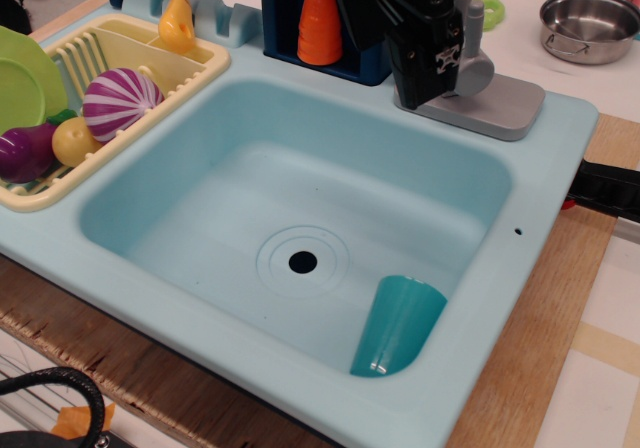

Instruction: Turn lever vertical to-front

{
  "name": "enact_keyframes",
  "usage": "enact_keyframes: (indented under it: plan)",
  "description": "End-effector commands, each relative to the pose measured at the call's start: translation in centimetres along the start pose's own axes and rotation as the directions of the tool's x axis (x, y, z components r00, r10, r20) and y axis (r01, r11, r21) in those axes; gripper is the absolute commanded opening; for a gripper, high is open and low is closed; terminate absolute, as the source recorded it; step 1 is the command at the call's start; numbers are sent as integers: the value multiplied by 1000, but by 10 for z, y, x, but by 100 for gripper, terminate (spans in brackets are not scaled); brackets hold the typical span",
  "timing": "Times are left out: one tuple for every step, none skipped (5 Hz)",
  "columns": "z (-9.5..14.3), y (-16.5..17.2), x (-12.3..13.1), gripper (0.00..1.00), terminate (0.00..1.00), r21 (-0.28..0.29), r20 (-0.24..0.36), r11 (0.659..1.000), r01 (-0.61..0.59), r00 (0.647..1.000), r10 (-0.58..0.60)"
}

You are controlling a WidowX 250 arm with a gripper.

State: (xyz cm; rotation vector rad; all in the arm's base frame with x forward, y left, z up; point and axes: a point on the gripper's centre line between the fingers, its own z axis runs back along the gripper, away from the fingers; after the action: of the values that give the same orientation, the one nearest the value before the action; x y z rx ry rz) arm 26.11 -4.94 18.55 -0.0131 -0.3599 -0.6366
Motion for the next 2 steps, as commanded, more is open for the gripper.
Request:
enact_keyframes:
  plan:
    - [0, 0, 0, 100, 0, 0, 0, 1000, 0, 1000, 0]
    - [4, -1, 12, 100, 0, 46, 101, 999, 24, 995, -28]
